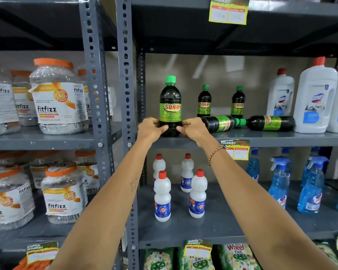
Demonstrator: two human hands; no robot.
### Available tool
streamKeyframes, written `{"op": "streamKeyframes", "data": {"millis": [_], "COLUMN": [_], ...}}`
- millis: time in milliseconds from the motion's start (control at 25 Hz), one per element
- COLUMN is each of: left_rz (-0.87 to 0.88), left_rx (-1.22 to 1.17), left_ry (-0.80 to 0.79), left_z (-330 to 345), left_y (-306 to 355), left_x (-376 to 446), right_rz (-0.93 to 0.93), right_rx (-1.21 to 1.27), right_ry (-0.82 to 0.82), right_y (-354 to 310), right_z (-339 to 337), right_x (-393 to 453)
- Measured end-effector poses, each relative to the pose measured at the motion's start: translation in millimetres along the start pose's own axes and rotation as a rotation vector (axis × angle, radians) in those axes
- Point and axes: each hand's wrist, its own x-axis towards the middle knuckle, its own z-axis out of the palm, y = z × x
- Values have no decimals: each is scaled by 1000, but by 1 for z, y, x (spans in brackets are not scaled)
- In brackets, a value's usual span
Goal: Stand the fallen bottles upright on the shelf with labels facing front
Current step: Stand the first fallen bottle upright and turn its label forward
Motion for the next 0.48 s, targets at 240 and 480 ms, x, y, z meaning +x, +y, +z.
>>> {"op": "streamKeyframes", "data": {"millis": [240, 480], "left_rz": [13, 135], "left_rx": [-24, -5], "left_ry": [3, 272], "left_z": [-2, 11], "left_y": [2, 10], "left_x": [-13, -32], "right_rz": [-19, -121], "right_rx": [39, -118], "right_ry": [-33, 267], "right_y": [-2, -14], "right_z": [-2, -30], "right_x": [-13, -18]}}
